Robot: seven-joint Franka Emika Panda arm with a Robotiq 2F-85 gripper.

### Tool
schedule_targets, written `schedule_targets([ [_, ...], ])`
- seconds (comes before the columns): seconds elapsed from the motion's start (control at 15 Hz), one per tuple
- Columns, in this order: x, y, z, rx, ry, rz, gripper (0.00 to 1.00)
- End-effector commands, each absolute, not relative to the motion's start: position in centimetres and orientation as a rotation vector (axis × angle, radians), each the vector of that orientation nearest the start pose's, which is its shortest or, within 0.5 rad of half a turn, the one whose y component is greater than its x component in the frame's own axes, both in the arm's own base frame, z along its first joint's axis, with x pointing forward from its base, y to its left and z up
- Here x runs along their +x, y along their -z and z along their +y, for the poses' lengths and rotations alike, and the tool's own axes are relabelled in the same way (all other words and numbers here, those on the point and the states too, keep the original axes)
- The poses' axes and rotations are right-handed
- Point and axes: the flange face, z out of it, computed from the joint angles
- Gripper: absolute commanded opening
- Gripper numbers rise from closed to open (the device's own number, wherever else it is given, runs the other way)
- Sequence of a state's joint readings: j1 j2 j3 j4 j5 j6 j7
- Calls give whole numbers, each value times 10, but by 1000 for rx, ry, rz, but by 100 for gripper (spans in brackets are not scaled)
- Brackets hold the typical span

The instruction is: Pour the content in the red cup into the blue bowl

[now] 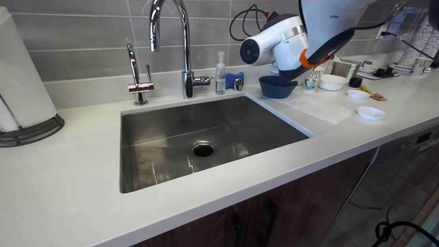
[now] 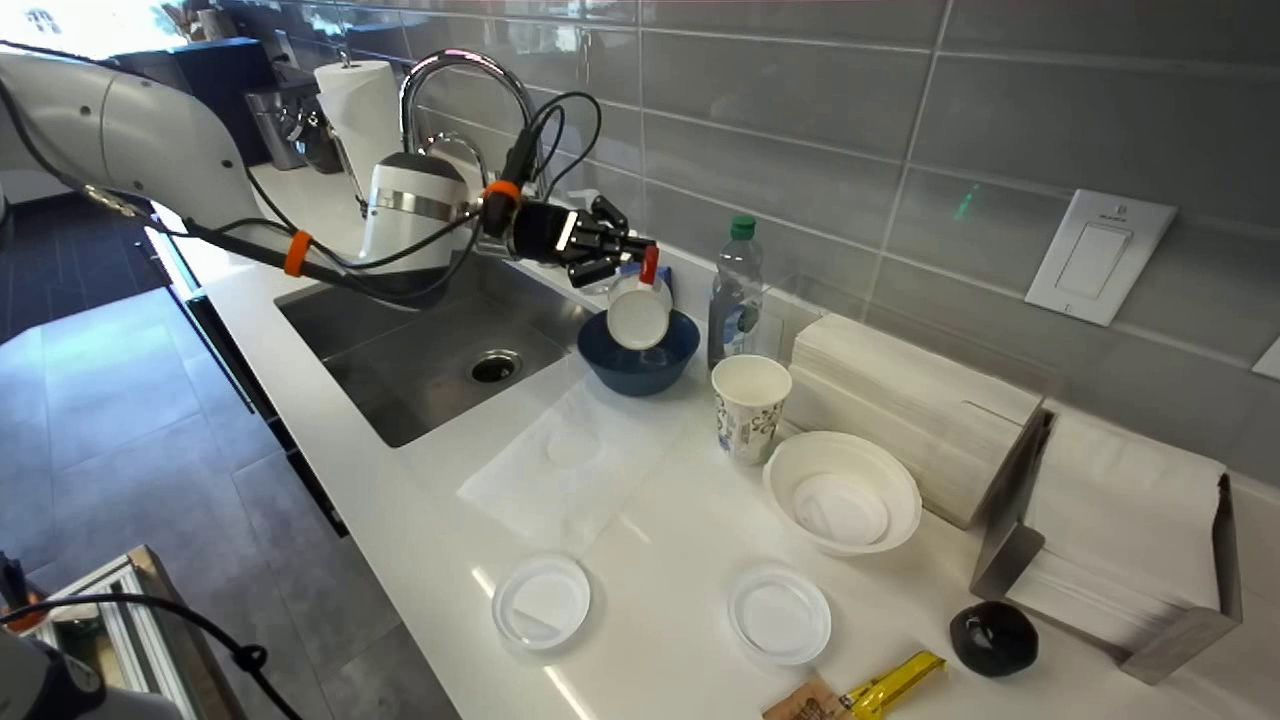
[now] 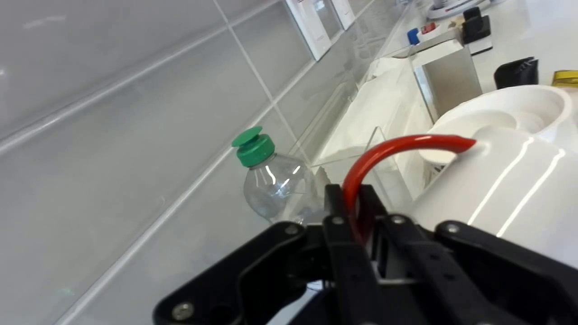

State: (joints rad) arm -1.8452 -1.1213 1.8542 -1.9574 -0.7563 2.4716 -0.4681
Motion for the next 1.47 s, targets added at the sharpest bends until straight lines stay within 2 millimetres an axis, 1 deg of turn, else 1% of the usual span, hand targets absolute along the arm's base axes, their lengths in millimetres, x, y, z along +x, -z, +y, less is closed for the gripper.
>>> schedule_targets([
  [0.0,600,-289,74,1372,461,1096,3],
  [0.33,572,-319,55,1539,398,977,3],
  [0.6,549,-344,47,1629,314,844,3],
  [0.8,531,-357,53,1680,195,755,3],
  [1.0,515,-367,62,1710,35,649,3],
  [1.13,502,-369,66,1741,-58,589,3],
  [1.4,473,-365,71,1790,-257,536,3],
])
